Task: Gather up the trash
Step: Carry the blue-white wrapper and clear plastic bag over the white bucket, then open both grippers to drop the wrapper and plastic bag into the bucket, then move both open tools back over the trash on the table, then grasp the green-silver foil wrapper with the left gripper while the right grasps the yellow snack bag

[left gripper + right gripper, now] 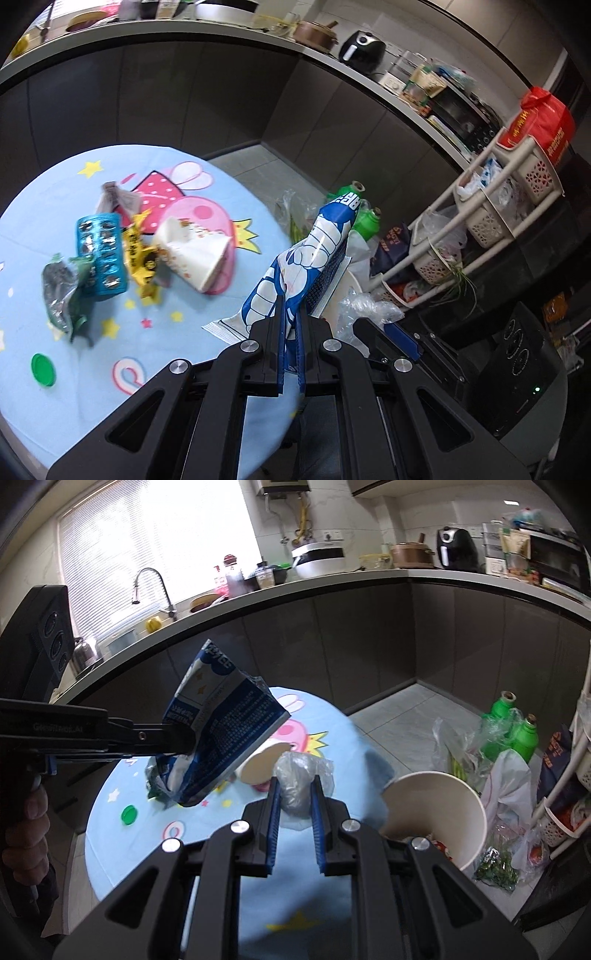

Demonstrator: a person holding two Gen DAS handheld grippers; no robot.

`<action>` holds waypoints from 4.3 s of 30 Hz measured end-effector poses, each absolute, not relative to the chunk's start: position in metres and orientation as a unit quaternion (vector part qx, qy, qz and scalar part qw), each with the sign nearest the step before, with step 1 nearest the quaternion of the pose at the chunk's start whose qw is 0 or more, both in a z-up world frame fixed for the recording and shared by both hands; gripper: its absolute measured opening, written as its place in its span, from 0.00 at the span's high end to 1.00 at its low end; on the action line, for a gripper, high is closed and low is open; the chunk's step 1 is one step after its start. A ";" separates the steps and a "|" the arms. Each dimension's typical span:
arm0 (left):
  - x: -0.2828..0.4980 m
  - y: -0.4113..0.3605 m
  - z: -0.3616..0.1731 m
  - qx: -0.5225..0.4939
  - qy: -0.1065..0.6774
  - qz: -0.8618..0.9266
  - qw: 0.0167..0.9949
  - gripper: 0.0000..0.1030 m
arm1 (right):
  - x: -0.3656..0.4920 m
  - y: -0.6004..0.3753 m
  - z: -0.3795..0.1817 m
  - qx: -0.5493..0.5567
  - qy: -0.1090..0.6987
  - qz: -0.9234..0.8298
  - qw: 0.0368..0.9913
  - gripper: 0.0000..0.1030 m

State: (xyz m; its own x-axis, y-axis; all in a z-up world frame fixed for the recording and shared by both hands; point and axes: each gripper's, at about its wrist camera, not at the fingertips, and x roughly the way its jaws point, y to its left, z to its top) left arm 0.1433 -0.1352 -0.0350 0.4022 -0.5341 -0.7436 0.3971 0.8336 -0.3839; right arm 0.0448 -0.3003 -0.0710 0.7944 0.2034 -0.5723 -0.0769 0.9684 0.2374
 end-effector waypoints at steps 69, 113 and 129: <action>0.185 -0.244 -0.070 -0.011 0.458 -0.267 0.848 0.08 | 0.074 -0.391 -0.162 0.147 0.380 -0.007 0.913 0.03; 0.131 0.071 -0.090 -0.155 0.481 -0.055 0.861 0.12 | 0.122 -0.171 -0.102 0.021 0.393 0.204 0.896 0.05; 0.162 0.061 -0.107 -0.160 0.502 -0.099 0.844 0.36 | 0.199 -0.128 -0.114 -0.001 0.401 0.194 0.895 0.53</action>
